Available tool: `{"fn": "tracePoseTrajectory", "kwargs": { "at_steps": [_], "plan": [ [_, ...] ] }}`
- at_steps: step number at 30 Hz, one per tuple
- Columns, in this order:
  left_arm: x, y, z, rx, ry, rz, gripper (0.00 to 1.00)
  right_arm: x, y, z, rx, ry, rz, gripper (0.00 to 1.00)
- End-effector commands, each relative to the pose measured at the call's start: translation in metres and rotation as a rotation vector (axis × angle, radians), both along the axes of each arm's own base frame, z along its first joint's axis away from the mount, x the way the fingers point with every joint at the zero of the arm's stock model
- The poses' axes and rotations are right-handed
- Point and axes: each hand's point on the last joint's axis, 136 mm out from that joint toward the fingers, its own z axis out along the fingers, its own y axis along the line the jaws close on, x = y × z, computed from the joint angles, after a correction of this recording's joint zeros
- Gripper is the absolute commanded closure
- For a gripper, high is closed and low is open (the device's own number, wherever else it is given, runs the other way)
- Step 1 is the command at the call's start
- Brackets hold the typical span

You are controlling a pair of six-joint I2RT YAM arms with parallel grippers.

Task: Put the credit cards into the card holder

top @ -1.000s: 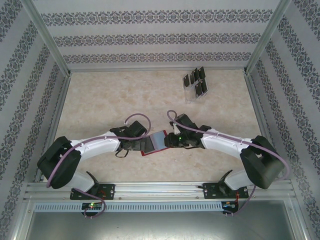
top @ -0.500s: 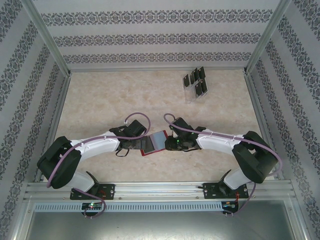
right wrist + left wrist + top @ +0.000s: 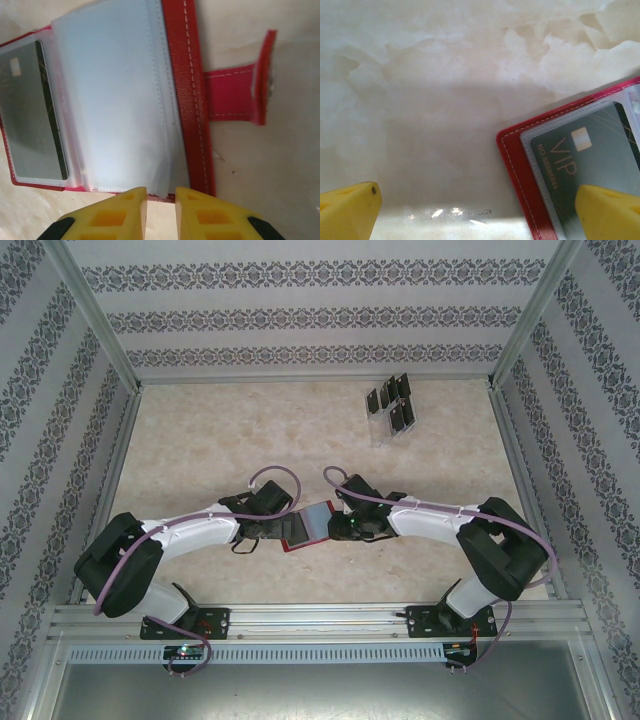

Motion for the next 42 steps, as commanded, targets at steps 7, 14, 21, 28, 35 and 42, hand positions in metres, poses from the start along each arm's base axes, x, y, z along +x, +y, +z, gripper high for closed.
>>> {"fn": "tracePoseTrajectory", "kwargs": {
  "at_steps": [7, 14, 21, 28, 35, 42],
  "plan": [
    [0.004, 0.003, 0.0, -0.01, -0.011, 0.01, 0.0, 0.007, 0.009, 0.003, 0.001, -0.018, 0.001, 0.75],
    [0.004, 0.002, 0.002, -0.016, -0.014, 0.009, 0.0, 0.008, 0.009, 0.0, -0.003, -0.014, 0.0, 0.9],
    [0.011, 0.004, 0.011, -0.041, -0.027, 0.028, 0.0, 0.004, 0.013, 0.019, 0.042, -0.033, 0.02, 1.0],
    [0.032, 0.015, 0.033, -0.098, -0.062, 0.076, 0.0, -0.003, 0.033, 0.048, 0.096, -0.075, 0.081, 1.0],
    [0.042, 0.018, 0.049, -0.136, -0.088, 0.093, 0.0, -0.009, 0.067, 0.057, 0.124, -0.078, 0.157, 1.0],
    [0.043, 0.021, 0.056, -0.155, -0.104, 0.112, 0.0, -0.023, 0.101, 0.038, 0.107, -0.03, 0.237, 1.0]
  ]
}}
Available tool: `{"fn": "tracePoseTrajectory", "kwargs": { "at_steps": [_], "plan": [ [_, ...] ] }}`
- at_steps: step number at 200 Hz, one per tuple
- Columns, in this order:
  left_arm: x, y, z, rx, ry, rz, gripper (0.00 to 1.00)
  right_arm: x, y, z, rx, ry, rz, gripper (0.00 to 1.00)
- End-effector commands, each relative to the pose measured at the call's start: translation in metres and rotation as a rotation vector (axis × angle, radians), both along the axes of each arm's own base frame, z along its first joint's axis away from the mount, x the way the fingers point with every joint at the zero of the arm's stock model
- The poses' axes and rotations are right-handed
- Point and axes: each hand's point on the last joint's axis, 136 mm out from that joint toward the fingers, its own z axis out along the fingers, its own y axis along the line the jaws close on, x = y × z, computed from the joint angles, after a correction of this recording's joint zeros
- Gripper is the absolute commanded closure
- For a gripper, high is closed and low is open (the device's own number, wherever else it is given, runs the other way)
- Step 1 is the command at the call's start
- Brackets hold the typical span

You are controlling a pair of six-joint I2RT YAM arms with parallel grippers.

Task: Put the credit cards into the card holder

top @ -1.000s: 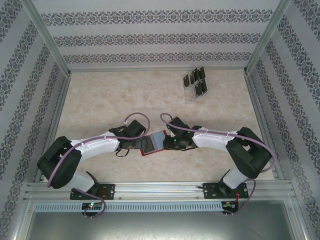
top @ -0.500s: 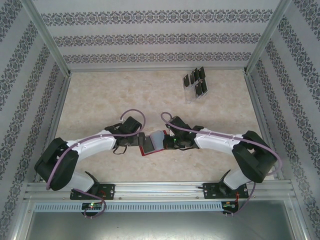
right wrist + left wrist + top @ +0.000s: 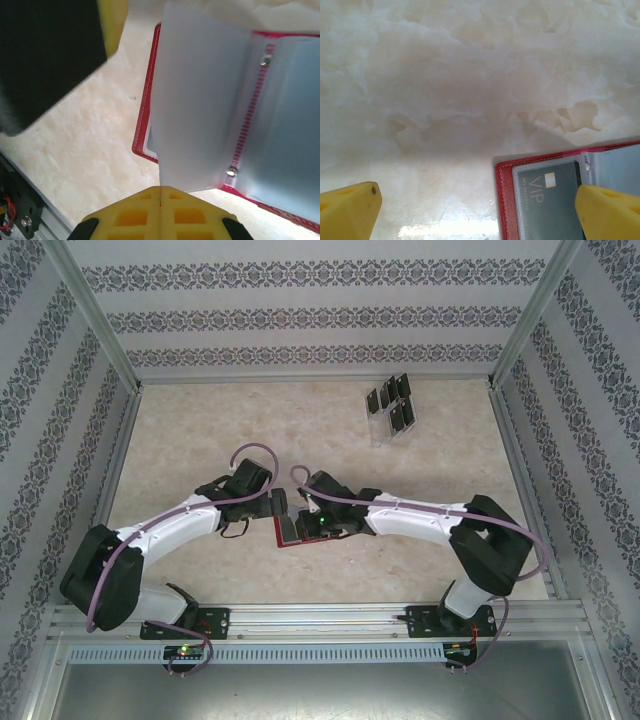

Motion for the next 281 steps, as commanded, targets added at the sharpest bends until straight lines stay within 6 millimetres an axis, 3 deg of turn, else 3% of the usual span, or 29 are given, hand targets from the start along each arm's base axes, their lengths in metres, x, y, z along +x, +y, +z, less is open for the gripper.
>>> {"fn": "tracePoseTrajectory", "kwargs": {
  "at_steps": [1, 15, 28, 42, 71, 102, 134, 173, 197, 226, 281],
  "plan": [
    [0.006, 0.001, 0.015, -0.019, -0.028, 0.003, 0.0, -0.01, 0.019, -0.013, -0.006, 0.038, 0.056, 1.0],
    [0.005, 0.001, 0.015, -0.022, -0.026, 0.003, 0.0, -0.013, 0.027, -0.022, -0.004, 0.063, 0.068, 1.0],
    [0.005, 0.001, 0.013, -0.022, -0.021, 0.004, 0.0, -0.015, 0.032, -0.027, 0.006, 0.082, 0.078, 0.75],
    [0.004, 0.001, 0.011, -0.022, -0.014, 0.002, 0.0, -0.016, 0.033, -0.023, 0.02, 0.08, 0.082, 0.6],
    [0.002, -0.002, 0.007, -0.03, 0.004, -0.013, 0.0, -0.011, 0.023, 0.014, 0.067, 0.015, 0.069, 0.56],
    [0.001, -0.011, 0.004, -0.062, 0.022, -0.041, 0.0, 0.007, -0.016, 0.037, 0.064, -0.05, -0.024, 0.56],
    [-0.003, -0.032, -0.003, -0.074, 0.037, -0.084, 0.0, 0.025, -0.055, 0.024, 0.021, -0.055, -0.118, 0.63],
    [-0.014, -0.058, -0.02, -0.062, 0.072, -0.138, 0.0, 0.035, -0.056, 0.002, 0.001, -0.038, -0.124, 0.84],
    [-0.024, -0.064, -0.033, -0.031, 0.1, -0.16, 0.0, 0.037, -0.051, -0.019, -0.008, -0.004, -0.123, 0.89],
    [-0.039, -0.051, -0.048, 0.022, 0.144, -0.136, 0.0, 0.039, -0.05, -0.04, -0.028, 0.02, -0.136, 0.92],
    [-0.056, -0.018, -0.063, 0.131, 0.186, -0.089, 0.0, 0.037, -0.069, -0.062, -0.083, 0.033, -0.202, 0.94]
  ]
}}
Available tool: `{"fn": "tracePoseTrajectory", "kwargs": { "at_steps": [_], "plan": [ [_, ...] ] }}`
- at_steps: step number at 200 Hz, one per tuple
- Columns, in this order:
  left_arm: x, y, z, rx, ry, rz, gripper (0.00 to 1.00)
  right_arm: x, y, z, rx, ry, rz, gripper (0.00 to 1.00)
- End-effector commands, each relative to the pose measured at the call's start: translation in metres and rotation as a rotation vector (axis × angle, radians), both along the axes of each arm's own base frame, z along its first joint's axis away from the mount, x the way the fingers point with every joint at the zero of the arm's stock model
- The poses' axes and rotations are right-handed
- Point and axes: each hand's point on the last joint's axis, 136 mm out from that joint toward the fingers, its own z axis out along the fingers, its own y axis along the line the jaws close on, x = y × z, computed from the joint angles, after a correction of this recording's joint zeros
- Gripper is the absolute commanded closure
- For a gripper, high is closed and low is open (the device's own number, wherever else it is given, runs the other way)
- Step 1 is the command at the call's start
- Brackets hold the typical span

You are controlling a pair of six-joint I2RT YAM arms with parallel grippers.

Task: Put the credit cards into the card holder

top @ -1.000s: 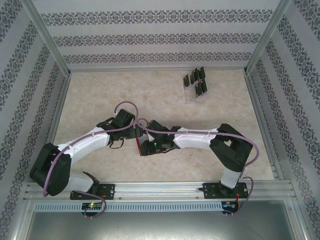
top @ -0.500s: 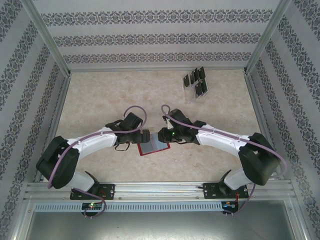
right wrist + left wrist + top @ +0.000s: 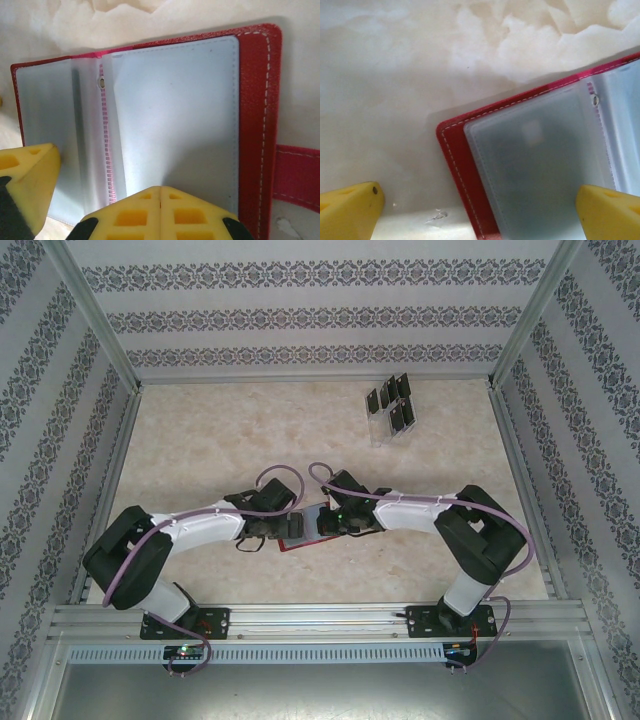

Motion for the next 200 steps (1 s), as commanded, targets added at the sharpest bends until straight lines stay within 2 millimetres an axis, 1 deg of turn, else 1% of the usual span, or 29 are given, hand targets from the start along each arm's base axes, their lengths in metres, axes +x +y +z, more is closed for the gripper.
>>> {"fn": "tracePoseTrajectory", "kwargs": {
  "at_steps": [1, 30, 48, 70, 99, 122, 135, 145, 155, 169, 179, 187, 194, 200],
  "plan": [
    [-0.016, 0.025, -0.013, 0.093, 0.043, 0.038, 0.0, 0.002, -0.014, -0.011, -0.036, -0.004, -0.056, 0.94],
    [-0.016, 0.032, -0.018, 0.114, 0.042, 0.043, 0.0, -0.002, -0.025, -0.017, -0.064, 0.004, -0.095, 0.94],
    [-0.013, 0.035, -0.018, 0.118, 0.034, 0.043, 0.0, -0.005, -0.034, -0.022, -0.083, 0.016, -0.126, 0.94],
    [-0.008, 0.039, -0.016, 0.119, 0.026, 0.038, 0.0, -0.008, -0.039, -0.026, -0.086, 0.028, -0.159, 0.94],
    [-0.001, 0.044, -0.014, 0.123, 0.023, 0.028, 0.0, -0.008, -0.042, -0.026, -0.08, 0.03, -0.192, 0.94],
    [0.002, 0.044, -0.013, 0.116, 0.022, 0.018, 0.0, -0.005, -0.034, -0.015, -0.039, 0.016, -0.188, 0.93],
    [0.002, 0.043, -0.013, 0.111, 0.021, 0.013, 0.0, -0.001, -0.026, -0.003, 0.0, -0.004, -0.169, 0.88],
    [0.003, 0.042, -0.012, 0.105, 0.019, 0.012, 0.0, 0.003, -0.017, 0.011, 0.038, -0.024, -0.143, 0.83],
    [0.004, 0.041, -0.011, 0.099, 0.016, 0.012, 0.0, 0.008, -0.008, 0.029, 0.074, -0.053, -0.11, 0.78],
    [0.005, 0.039, -0.01, 0.09, 0.012, 0.01, 0.0, 0.02, 0.001, 0.062, 0.117, -0.106, -0.077, 0.71],
    [0.007, 0.037, -0.007, 0.08, 0.005, 0.009, 0.0, 0.031, 0.0, 0.085, 0.124, -0.146, -0.068, 0.68],
    [0.008, 0.035, -0.005, 0.072, 0.0, 0.009, 0.0, 0.043, -0.004, 0.101, 0.122, -0.176, -0.069, 0.67],
    [0.009, 0.033, -0.003, 0.062, -0.007, 0.007, 0.0, 0.055, -0.009, 0.116, 0.117, -0.204, -0.071, 0.65],
    [0.011, 0.032, 0.0, 0.054, -0.014, 0.007, 0.0, 0.066, -0.017, 0.126, 0.099, -0.221, -0.083, 0.64]
  ]
}}
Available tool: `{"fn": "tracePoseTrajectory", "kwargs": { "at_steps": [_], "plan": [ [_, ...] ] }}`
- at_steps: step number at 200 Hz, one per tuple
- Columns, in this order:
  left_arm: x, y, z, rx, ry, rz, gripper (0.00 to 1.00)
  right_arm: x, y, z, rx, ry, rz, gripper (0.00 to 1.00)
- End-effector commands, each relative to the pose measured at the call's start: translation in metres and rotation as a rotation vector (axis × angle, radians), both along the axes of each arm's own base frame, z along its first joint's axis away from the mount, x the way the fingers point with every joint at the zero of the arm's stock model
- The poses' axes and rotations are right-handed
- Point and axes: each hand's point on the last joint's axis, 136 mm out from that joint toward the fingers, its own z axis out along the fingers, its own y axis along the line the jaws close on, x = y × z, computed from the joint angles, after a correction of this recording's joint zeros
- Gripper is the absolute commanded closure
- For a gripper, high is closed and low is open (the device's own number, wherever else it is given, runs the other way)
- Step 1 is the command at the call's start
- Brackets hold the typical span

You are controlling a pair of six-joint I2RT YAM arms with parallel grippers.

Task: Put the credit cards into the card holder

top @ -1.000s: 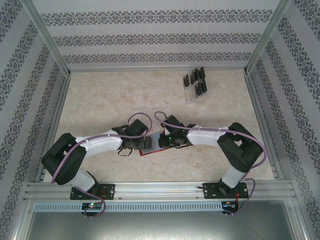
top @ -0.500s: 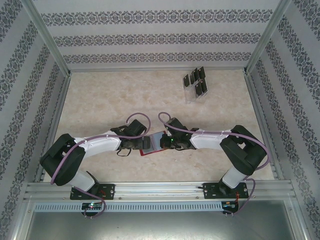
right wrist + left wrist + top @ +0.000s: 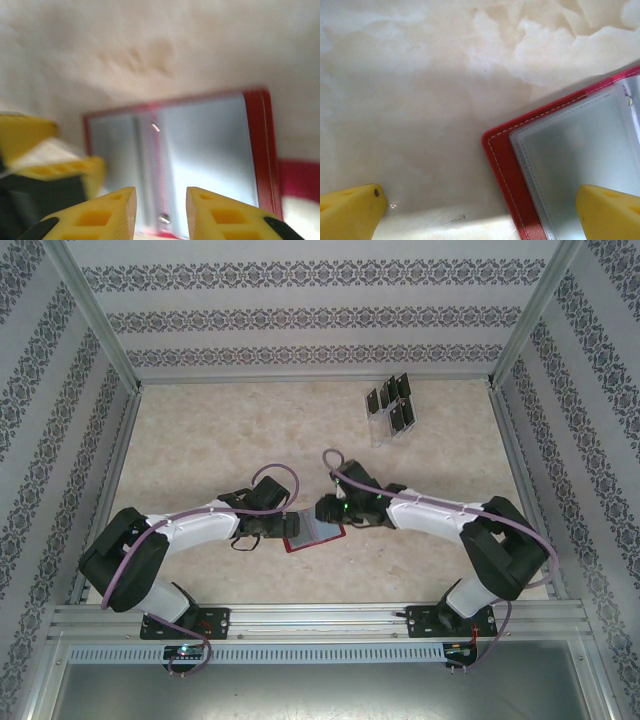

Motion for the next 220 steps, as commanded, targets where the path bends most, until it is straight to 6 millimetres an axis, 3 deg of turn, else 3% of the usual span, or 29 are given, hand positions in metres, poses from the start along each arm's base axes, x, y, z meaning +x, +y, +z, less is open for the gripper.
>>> {"fn": "tracePoseTrajectory", "kwargs": {
  "at_steps": [1, 25, 58, 106, 154, 220],
  "plan": [
    [0.007, 0.022, 0.001, 0.068, -0.02, 0.03, 0.0, 0.037, -0.014, 0.064, -0.004, -0.128, 0.012, 0.64],
    [0.013, 0.012, 0.013, 0.021, -0.044, 0.021, 0.0, 0.085, -0.052, 0.101, -0.085, -0.211, -0.055, 0.61],
    [0.024, 0.002, 0.035, -0.036, -0.091, 0.024, 0.0, 0.148, -0.103, 0.128, -0.195, -0.27, -0.157, 0.59],
    [0.037, -0.004, 0.057, -0.074, -0.131, 0.032, 0.0, 0.219, -0.164, 0.12, -0.383, -0.256, -0.243, 0.58],
    [0.042, -0.002, 0.061, -0.076, -0.139, 0.039, 0.0, 0.252, -0.2, 0.097, -0.575, -0.228, -0.275, 0.59],
    [0.038, 0.001, 0.059, -0.075, -0.135, 0.047, 0.0, 0.263, -0.219, 0.062, -0.728, -0.17, -0.242, 0.6]
  ]
}}
